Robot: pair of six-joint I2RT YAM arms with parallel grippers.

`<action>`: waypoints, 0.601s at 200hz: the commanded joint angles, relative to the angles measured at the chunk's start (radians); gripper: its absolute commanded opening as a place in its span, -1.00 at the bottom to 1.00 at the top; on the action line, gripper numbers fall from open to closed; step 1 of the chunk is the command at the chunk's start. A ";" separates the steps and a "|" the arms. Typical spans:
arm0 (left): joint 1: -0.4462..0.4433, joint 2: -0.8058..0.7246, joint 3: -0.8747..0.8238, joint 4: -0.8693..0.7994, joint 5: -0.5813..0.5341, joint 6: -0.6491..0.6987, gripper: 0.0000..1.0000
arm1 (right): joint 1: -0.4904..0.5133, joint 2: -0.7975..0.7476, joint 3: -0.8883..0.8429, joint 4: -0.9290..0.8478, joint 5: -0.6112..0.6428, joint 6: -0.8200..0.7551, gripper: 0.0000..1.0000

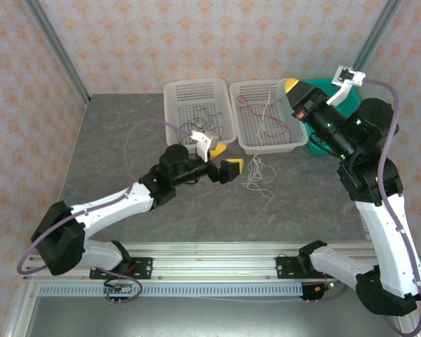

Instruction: Untangle the cables

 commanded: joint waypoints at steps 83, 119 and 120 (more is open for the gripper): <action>0.012 0.431 0.478 0.022 0.330 -0.037 0.72 | -0.004 0.006 0.013 0.050 -0.062 0.051 -1.00; 0.000 0.528 0.500 0.016 0.290 -0.068 -0.25 | -0.004 0.009 0.052 0.039 0.002 0.068 -1.00; 0.000 0.530 0.498 0.017 0.288 -0.070 -0.27 | -0.004 0.008 0.053 0.038 0.005 0.068 -1.00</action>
